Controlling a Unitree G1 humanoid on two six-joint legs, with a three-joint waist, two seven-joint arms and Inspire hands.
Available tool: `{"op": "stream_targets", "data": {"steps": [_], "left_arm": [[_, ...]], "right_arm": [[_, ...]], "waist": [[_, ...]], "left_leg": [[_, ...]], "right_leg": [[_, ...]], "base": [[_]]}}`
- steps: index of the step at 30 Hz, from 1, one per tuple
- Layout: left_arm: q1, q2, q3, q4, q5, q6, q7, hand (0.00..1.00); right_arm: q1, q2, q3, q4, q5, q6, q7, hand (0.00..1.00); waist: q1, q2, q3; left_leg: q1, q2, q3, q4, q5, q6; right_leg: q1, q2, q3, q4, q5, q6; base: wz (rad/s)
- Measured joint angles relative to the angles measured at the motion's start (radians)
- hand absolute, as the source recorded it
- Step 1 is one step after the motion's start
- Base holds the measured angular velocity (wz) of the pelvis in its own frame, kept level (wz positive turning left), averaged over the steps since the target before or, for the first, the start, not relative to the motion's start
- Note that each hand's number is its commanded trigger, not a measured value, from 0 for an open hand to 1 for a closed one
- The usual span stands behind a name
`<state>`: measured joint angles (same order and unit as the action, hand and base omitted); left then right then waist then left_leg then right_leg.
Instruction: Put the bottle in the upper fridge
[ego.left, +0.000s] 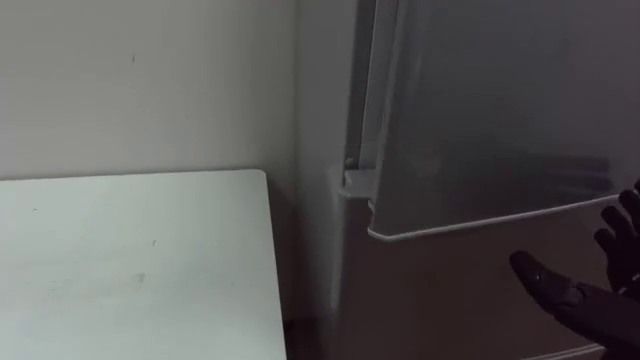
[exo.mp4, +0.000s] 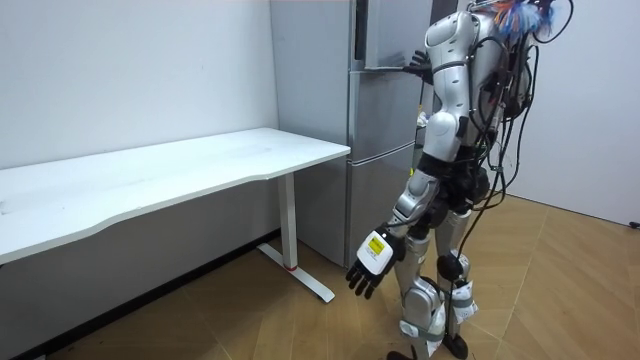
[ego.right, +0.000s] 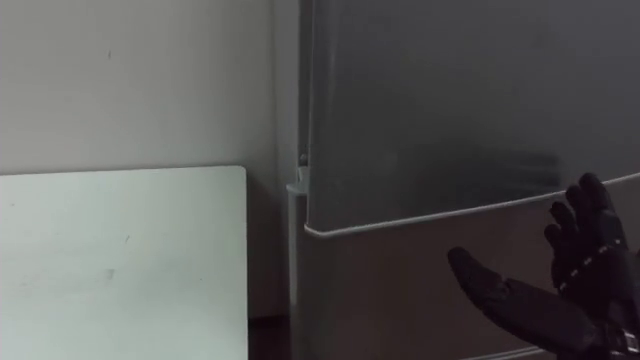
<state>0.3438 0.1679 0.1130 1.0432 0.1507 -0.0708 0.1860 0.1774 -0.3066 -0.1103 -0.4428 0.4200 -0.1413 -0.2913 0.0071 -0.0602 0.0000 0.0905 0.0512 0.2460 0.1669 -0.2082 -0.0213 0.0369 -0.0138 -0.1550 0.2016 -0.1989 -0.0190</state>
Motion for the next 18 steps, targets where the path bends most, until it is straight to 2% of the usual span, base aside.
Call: {"op": "stream_targets", "data": {"steps": [2, 18], "left_arm": [[0.000, 0.000, 0.000, 0.000, 0.000, 0.000, 0.002, 0.00], [0.002, 0.000, -0.001, -0.002, 0.004, 0.000, 0.031, 0.00]], "right_arm": [[-0.004, -0.001, 0.000, -0.013, 0.000, -0.013, 0.013, 0.00], [-0.021, -0.001, 0.000, -0.020, -0.001, -0.013, 0.063, 0.00]], "waist": [[0.000, -0.001, -0.0015], [0.003, 0.006, -0.0048]], "left_leg": [[0.001, 0.000, 0.000, 0.000, 0.000, 0.000], [0.001, 0.005, -0.002, 0.000, -0.001, -0.002]], "right_leg": [[0.001, 0.000, 0.000, -0.003, 0.000, 0.000], [0.002, 0.002, -0.009, 0.004, 0.006, -0.004]], "base": [[0.00], [0.00]]}}
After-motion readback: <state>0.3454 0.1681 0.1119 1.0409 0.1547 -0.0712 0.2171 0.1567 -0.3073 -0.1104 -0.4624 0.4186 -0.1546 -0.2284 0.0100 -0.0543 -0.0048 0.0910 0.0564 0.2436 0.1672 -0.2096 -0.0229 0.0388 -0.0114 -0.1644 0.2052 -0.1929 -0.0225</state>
